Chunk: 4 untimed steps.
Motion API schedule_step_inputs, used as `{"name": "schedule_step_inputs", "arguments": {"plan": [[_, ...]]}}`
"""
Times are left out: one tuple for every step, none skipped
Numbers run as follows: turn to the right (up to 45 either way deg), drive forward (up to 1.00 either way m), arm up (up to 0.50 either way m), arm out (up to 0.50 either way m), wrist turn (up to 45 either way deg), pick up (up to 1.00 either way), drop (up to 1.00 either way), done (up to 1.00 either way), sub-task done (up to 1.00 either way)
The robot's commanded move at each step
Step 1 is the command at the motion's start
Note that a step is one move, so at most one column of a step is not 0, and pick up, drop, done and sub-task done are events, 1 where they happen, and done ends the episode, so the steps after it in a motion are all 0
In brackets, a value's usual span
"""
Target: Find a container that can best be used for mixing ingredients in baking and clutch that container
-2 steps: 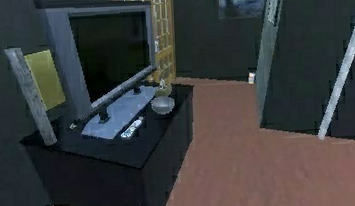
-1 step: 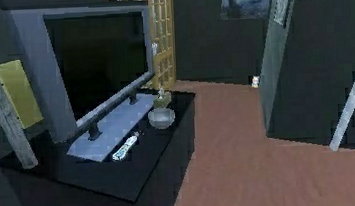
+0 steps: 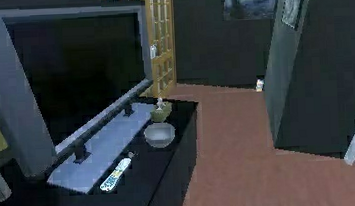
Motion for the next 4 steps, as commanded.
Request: {"name": "schedule_step_inputs", "arguments": {"plan": [[45.0,0.00,0.00,0.00,0.0,0.00,0.00,0.00,0.00],[45.0,0.00,0.00,0.00,0.0,0.00,0.00,0.00,0.00],[18.0,0.00,0.00,0.00,0.0,0.00,0.00,0.00,0.00],[0.0,0.20,0.00,0.00,0.0,0.00,0.00,0.00,0.00]]}}
